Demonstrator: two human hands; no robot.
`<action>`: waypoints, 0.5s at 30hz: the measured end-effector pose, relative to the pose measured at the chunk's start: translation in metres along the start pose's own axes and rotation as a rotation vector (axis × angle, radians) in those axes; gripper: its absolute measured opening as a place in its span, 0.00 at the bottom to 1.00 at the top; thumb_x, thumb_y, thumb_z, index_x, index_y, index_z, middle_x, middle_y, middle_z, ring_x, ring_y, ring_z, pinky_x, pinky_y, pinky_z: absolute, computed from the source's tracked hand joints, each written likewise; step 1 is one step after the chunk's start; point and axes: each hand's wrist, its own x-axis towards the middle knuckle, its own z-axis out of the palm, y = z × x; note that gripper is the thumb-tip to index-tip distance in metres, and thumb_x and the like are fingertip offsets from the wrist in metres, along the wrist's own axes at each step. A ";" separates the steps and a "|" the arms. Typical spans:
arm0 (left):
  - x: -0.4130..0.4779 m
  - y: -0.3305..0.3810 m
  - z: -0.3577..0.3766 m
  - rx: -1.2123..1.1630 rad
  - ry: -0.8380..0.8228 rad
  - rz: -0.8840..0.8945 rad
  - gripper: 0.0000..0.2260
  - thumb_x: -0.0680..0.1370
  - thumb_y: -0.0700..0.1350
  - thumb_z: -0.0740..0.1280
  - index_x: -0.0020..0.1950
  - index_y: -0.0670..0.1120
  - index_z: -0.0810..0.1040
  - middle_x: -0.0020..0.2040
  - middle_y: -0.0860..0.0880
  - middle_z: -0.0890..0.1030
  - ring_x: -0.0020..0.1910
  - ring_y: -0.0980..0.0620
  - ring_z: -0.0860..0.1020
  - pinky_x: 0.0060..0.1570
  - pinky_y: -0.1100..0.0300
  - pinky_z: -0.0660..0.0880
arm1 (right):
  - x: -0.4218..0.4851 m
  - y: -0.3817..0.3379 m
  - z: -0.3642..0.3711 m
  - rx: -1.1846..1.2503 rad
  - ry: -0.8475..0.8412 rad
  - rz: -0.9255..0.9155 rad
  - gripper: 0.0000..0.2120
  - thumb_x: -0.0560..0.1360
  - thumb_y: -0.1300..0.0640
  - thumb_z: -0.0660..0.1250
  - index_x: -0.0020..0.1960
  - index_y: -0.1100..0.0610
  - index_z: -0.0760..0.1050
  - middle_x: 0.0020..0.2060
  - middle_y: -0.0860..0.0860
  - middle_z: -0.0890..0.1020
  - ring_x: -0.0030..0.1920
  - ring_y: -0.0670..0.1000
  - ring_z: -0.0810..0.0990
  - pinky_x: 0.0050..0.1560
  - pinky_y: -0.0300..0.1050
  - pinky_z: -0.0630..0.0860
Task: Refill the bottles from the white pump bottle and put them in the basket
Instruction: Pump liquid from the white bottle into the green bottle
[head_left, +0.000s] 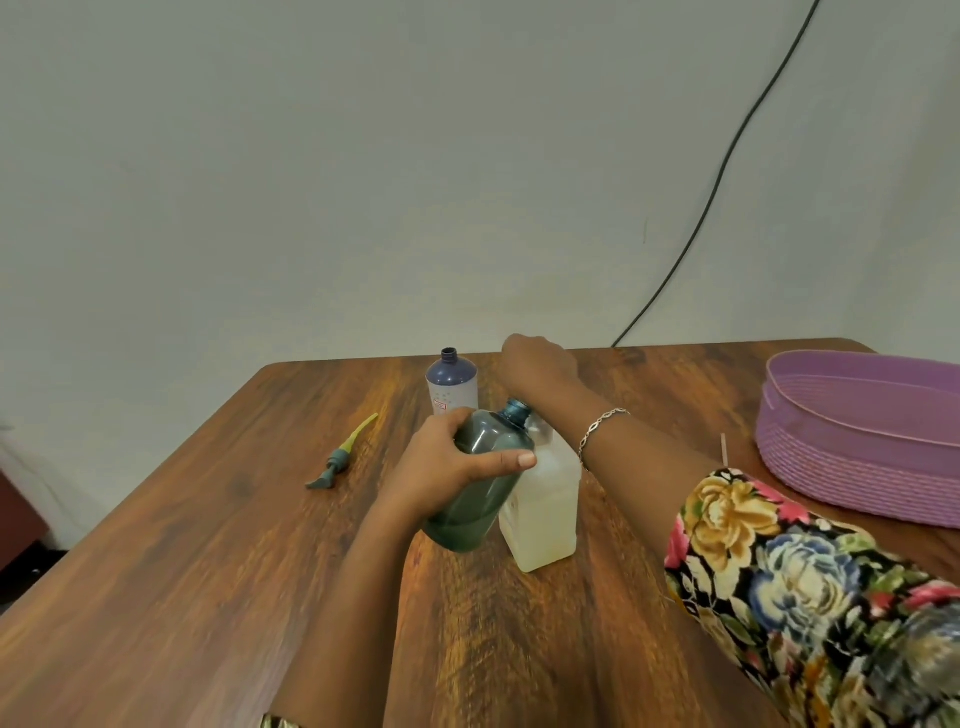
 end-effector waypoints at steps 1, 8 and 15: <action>0.000 -0.002 0.001 0.005 0.001 -0.006 0.35 0.57 0.66 0.75 0.56 0.47 0.76 0.48 0.50 0.81 0.46 0.52 0.79 0.45 0.61 0.76 | -0.001 0.000 0.003 -0.010 -0.002 -0.008 0.11 0.77 0.64 0.55 0.55 0.60 0.74 0.53 0.56 0.79 0.52 0.57 0.78 0.42 0.44 0.68; 0.000 0.003 -0.002 -0.022 0.007 -0.011 0.23 0.64 0.56 0.74 0.55 0.48 0.75 0.47 0.52 0.80 0.46 0.54 0.79 0.41 0.65 0.75 | 0.009 -0.003 -0.015 0.086 -0.117 -0.032 0.08 0.75 0.63 0.61 0.52 0.60 0.75 0.46 0.55 0.81 0.47 0.55 0.79 0.41 0.43 0.70; -0.004 0.004 -0.004 0.003 0.013 -0.009 0.24 0.62 0.58 0.73 0.54 0.49 0.75 0.46 0.53 0.79 0.45 0.56 0.78 0.41 0.66 0.74 | -0.002 -0.013 -0.011 -0.037 -0.123 -0.025 0.10 0.77 0.64 0.57 0.56 0.59 0.73 0.52 0.55 0.78 0.47 0.55 0.75 0.43 0.45 0.69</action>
